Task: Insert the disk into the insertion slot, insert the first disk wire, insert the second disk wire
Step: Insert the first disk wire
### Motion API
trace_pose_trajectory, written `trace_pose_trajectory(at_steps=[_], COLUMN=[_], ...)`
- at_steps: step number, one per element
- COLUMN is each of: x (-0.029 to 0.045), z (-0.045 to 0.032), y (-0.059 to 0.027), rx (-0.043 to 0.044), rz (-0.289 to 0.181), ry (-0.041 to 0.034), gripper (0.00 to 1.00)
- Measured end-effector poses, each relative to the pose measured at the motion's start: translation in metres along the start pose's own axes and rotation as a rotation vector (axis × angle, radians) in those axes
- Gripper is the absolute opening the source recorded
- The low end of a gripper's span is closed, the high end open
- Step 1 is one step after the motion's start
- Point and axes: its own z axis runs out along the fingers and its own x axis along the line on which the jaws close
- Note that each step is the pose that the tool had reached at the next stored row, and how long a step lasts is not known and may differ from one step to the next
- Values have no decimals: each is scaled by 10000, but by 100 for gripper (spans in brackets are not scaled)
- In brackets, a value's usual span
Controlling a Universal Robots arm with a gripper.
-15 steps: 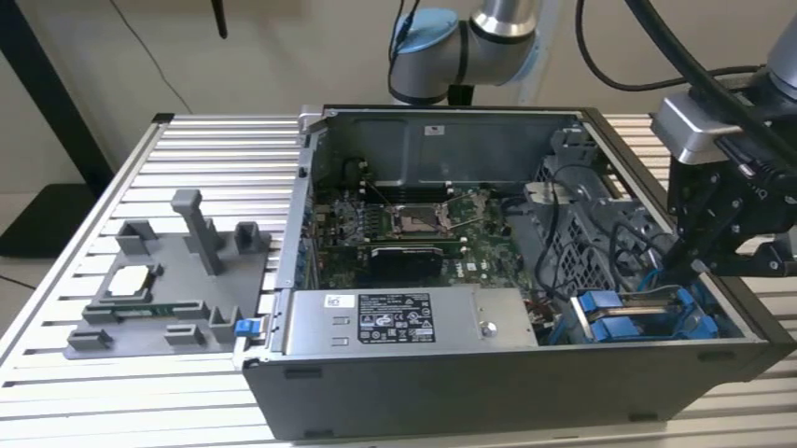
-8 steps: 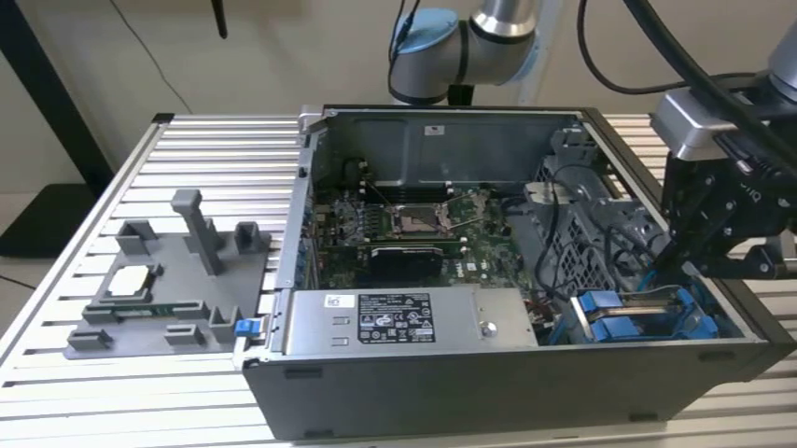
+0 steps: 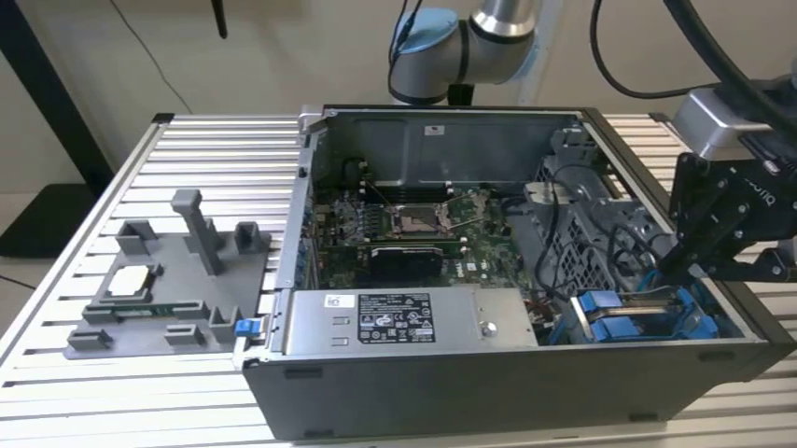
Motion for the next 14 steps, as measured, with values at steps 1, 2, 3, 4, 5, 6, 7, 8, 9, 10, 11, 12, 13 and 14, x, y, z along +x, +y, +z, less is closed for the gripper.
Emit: trace_pose_trajectory(at_steps=[1,2,3,4,5,6,7,8,9,10,11,12,13,14], x=[0,0,0,0,-1,0,-1,-1,-1,-1,-1,-1,-1,-1], z=[2,4,6,8,10,14,18,24,28,32,34,38,42,46], y=[-15,-27,-38,-48,-59,-75,-93,-109,-121,-131,-140,-148,-159,-170], rx=[-85,-186,-292,-395,-485,-575,-646,-693,-714,-725,-733,-740,-748,-758], rz=[6,14,21,28,35,41,46,49,50,49,47,43,35,25], ry=[-3,-3,-5,-7,-9,-12,-16,-21,-25,-28,-31,-33,-32,-31], gripper=[0,0,0,0,0,0,0,0,0,0,0,0,0,0])
